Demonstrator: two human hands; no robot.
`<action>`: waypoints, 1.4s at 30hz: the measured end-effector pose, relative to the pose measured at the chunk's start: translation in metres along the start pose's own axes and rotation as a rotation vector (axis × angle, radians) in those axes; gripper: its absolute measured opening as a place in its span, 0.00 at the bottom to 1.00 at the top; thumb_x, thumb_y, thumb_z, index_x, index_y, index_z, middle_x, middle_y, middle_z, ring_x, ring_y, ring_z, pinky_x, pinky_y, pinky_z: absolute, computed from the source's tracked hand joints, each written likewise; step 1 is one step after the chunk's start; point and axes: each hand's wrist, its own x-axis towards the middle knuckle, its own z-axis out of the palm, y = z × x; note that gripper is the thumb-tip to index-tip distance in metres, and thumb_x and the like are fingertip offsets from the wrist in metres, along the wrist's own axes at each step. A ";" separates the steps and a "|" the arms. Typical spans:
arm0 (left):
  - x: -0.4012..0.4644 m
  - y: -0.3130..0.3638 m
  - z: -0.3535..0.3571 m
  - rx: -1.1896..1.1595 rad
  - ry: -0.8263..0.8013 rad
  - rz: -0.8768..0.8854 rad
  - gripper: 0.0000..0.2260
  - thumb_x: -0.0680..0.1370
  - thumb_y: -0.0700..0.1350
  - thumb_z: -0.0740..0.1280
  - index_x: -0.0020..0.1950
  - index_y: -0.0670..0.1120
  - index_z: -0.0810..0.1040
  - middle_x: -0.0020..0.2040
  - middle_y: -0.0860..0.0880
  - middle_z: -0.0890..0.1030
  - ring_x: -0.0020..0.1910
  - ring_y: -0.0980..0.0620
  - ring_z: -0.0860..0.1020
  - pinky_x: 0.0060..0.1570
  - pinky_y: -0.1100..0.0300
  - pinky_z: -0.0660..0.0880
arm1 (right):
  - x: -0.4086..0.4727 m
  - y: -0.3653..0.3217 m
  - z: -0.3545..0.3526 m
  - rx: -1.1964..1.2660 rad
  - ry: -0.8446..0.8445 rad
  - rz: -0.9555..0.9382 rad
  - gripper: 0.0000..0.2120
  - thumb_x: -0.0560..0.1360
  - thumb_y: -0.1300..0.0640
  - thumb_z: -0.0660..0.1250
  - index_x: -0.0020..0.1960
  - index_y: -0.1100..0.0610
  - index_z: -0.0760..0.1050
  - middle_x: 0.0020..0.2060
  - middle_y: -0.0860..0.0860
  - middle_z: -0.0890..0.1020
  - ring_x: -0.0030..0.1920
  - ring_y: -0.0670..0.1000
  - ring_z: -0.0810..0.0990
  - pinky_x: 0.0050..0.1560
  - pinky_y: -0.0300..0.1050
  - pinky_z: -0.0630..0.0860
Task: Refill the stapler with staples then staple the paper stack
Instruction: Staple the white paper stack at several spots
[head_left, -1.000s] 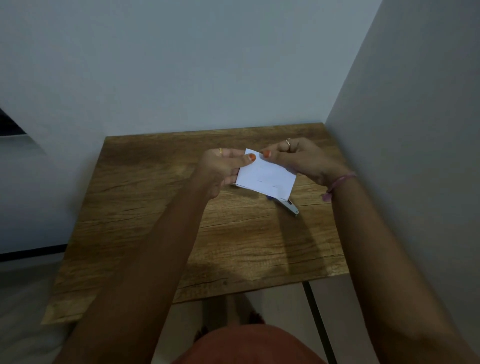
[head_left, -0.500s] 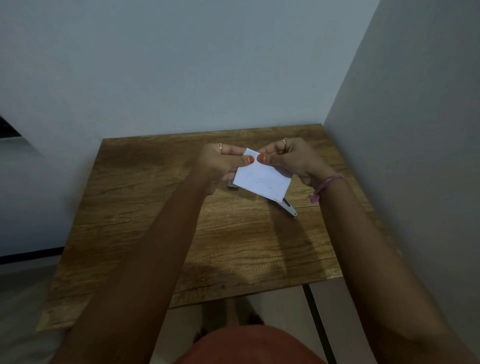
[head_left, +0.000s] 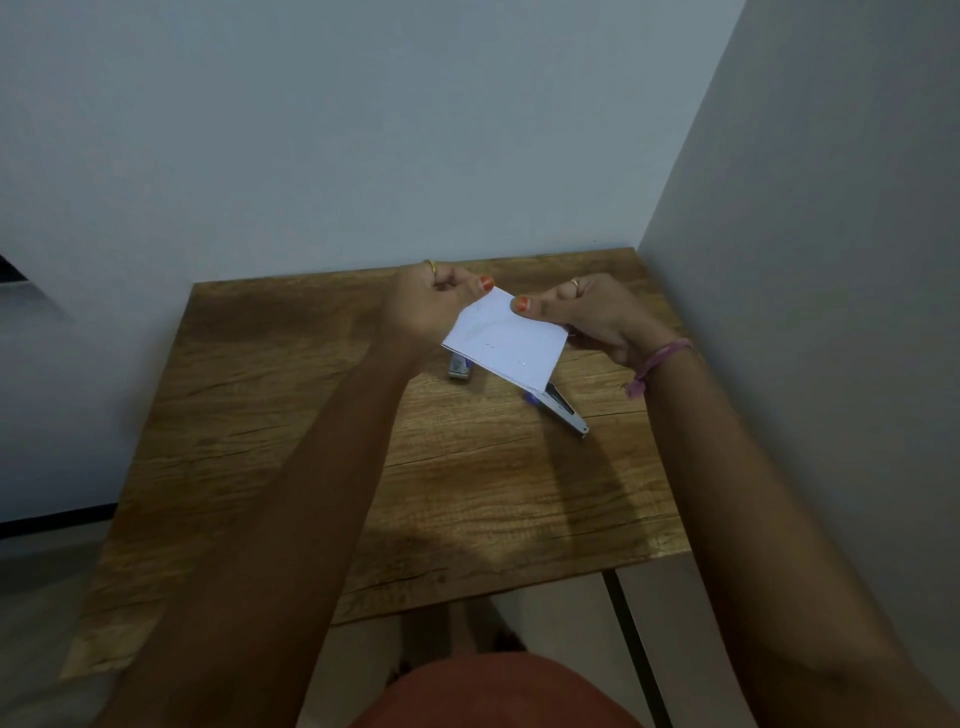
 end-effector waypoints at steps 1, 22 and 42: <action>0.001 0.000 -0.001 0.011 0.004 0.010 0.04 0.74 0.47 0.73 0.41 0.47 0.83 0.36 0.52 0.84 0.33 0.60 0.81 0.32 0.66 0.77 | 0.000 0.001 -0.002 -0.005 -0.017 0.004 0.10 0.67 0.53 0.76 0.40 0.60 0.83 0.31 0.50 0.84 0.30 0.44 0.80 0.29 0.36 0.75; 0.005 0.002 -0.013 0.318 -0.011 0.242 0.09 0.74 0.47 0.72 0.51 0.45 0.83 0.42 0.52 0.82 0.37 0.61 0.79 0.34 0.73 0.72 | -0.011 0.011 -0.002 0.129 -0.084 0.035 0.09 0.72 0.72 0.68 0.44 0.60 0.82 0.43 0.55 0.85 0.41 0.49 0.85 0.45 0.43 0.82; -0.035 -0.050 0.019 -0.130 0.159 0.068 0.14 0.76 0.39 0.69 0.62 0.46 0.79 0.60 0.54 0.76 0.44 0.70 0.79 0.39 0.63 0.80 | -0.005 0.074 0.013 -0.043 0.254 -0.054 0.10 0.76 0.57 0.68 0.52 0.62 0.81 0.47 0.56 0.85 0.45 0.50 0.83 0.39 0.33 0.77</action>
